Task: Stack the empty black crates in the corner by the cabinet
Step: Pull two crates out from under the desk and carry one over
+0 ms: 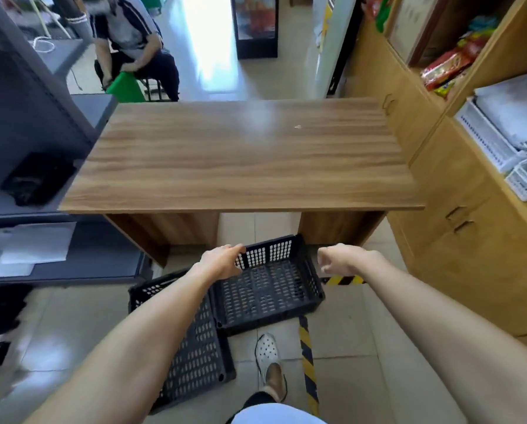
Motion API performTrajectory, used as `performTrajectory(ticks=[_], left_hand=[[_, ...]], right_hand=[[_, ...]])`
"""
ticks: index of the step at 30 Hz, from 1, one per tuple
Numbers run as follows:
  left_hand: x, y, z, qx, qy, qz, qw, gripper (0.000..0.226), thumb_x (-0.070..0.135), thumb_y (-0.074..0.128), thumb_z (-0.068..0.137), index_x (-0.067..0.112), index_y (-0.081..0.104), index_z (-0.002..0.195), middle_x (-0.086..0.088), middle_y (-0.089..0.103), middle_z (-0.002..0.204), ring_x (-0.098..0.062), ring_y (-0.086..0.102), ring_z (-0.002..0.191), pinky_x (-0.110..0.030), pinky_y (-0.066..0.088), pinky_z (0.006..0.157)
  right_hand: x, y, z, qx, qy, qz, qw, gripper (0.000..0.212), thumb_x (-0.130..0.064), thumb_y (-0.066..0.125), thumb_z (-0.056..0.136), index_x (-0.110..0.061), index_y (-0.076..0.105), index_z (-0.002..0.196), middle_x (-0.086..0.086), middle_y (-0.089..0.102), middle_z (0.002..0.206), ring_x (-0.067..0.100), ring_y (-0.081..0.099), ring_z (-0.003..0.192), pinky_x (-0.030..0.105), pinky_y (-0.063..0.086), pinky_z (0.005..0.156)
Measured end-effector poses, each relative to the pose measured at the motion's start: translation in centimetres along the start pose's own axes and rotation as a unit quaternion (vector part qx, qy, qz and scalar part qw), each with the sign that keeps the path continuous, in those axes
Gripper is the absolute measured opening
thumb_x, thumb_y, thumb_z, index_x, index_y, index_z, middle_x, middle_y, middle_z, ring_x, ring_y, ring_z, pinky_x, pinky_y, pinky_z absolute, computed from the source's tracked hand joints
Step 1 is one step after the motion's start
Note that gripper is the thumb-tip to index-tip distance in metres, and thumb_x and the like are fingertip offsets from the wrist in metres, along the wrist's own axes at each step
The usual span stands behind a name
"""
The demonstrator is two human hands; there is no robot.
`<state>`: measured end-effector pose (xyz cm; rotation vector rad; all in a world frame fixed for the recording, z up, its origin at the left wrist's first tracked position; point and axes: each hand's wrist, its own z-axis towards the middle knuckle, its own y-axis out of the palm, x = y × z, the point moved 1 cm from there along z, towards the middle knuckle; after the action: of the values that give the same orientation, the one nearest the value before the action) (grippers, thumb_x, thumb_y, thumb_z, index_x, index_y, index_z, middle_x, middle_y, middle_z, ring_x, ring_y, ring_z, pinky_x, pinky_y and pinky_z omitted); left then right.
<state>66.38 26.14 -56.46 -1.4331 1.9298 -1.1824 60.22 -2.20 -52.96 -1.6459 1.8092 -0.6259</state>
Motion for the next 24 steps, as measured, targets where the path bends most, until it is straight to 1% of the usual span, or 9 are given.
performTrajectory(ticks=[2, 4, 6, 7, 10, 13, 18, 21, 24], left_hand=[[-0.8, -2.6, 2.5, 0.016, -0.004, -0.039, 0.999, 0.054, 0.037, 0.062, 0.089, 0.032, 0.041, 0.138, 0.000, 0.054, 0.135, -0.022, 0.052, 0.124, -0.041, 0.049, 0.090], [-1.8, -4.3, 4.7, 0.011, -0.012, -0.064, 0.998, 0.054, 0.037, 0.063, 0.089, 0.033, 0.040, 0.139, 0.002, 0.053, 0.136, -0.022, 0.051, 0.125, -0.042, 0.048, 0.092], [-3.0, -5.2, 6.3, -0.001, -0.021, -0.072, 0.997, 0.055, 0.038, 0.063, 0.090, 0.034, 0.040, 0.139, 0.002, 0.054, 0.136, -0.022, 0.051, 0.124, -0.040, 0.046, 0.090], [-3.6, -5.5, 6.8, -0.009, -0.023, -0.074, 0.997, 0.054, 0.039, 0.062, 0.090, 0.034, 0.041, 0.139, 0.002, 0.055, 0.135, -0.022, 0.052, 0.123, -0.039, 0.046, 0.088], [-5.6, -5.1, 7.5, -0.031, -0.048, -0.090, 0.994, 0.052, 0.040, 0.062, 0.090, 0.034, 0.042, 0.137, 0.002, 0.058, 0.132, -0.022, 0.056, 0.118, -0.037, 0.047, 0.084], [-8.2, -4.5, 7.5, -0.037, -0.087, -0.116, 0.989, 0.049, 0.039, 0.061, 0.089, 0.032, 0.045, 0.135, 0.003, 0.058, 0.132, -0.022, 0.056, 0.119, -0.037, 0.046, 0.084], [-11.3, -3.6, 6.9, -0.040, -0.157, -0.157, 0.974, 0.046, 0.041, 0.061, 0.087, 0.030, 0.050, 0.130, 0.003, 0.059, 0.132, -0.022, 0.056, 0.119, -0.038, 0.047, 0.089], [-11.7, -3.0, 6.3, -0.037, -0.198, -0.182, 0.963, 0.041, 0.038, 0.060, 0.090, 0.027, 0.052, 0.128, 0.002, 0.059, 0.132, -0.021, 0.056, 0.120, -0.037, 0.048, 0.090], [-11.1, -2.3, 5.7, -0.026, -0.247, -0.212, 0.945, 0.036, 0.037, 0.059, 0.090, 0.026, 0.055, 0.124, 0.002, 0.059, 0.130, -0.021, 0.056, 0.117, -0.037, 0.047, 0.087]], right_hand=[[0.3, -4.7, 1.6, 0.016, 0.014, -0.011, 1.000, 0.017, -0.041, 0.048, 0.094, -0.030, 0.052, 0.107, 0.002, 0.058, 0.115, 0.024, 0.057, 0.097, 0.040, 0.051, 0.084], [-0.1, -8.8, 3.4, 0.044, 0.011, -0.012, 0.999, 0.020, -0.039, 0.047, 0.095, -0.029, 0.053, 0.111, 0.001, 0.058, 0.117, 0.024, 0.056, 0.099, 0.038, 0.049, 0.082], [-1.4, -11.5, 5.4, 0.081, -0.003, -0.002, 0.997, 0.019, -0.036, 0.047, 0.097, -0.027, 0.053, 0.113, 0.002, 0.060, 0.118, 0.025, 0.056, 0.099, 0.036, 0.047, 0.079], [-2.2, -12.2, 6.4, 0.084, -0.011, -0.001, 0.996, 0.020, -0.036, 0.047, 0.097, -0.028, 0.053, 0.113, 0.002, 0.060, 0.119, 0.025, 0.057, 0.101, 0.037, 0.047, 0.080], [-5.3, -13.1, 9.2, 0.026, -0.039, -0.033, 0.998, 0.020, -0.036, 0.047, 0.095, -0.031, 0.053, 0.114, 0.002, 0.057, 0.122, 0.024, 0.056, 0.102, 0.041, 0.049, 0.089], [-8.0, -13.9, 12.3, -0.024, -0.073, -0.071, 0.994, 0.021, -0.031, 0.044, 0.094, -0.030, 0.053, 0.113, 0.004, 0.056, 0.122, 0.025, 0.055, 0.101, 0.045, 0.049, 0.093], [-12.5, -15.6, 16.3, -0.042, -0.161, -0.105, 0.980, 0.023, -0.025, 0.043, 0.093, -0.029, 0.054, 0.114, 0.001, 0.058, 0.121, 0.024, 0.056, 0.098, 0.037, 0.049, 0.080], [-14.1, -16.3, 18.5, -0.059, -0.209, -0.145, 0.965, 0.026, -0.024, 0.042, 0.091, -0.029, 0.055, 0.113, 0.002, 0.059, 0.119, 0.026, 0.056, 0.103, 0.042, 0.049, 0.089], [-14.5, -16.8, 20.5, -0.079, -0.243, -0.179, 0.950, 0.027, -0.024, 0.041, 0.090, -0.031, 0.054, 0.112, 0.002, 0.060, 0.117, 0.026, 0.057, 0.102, 0.044, 0.049, 0.091]])
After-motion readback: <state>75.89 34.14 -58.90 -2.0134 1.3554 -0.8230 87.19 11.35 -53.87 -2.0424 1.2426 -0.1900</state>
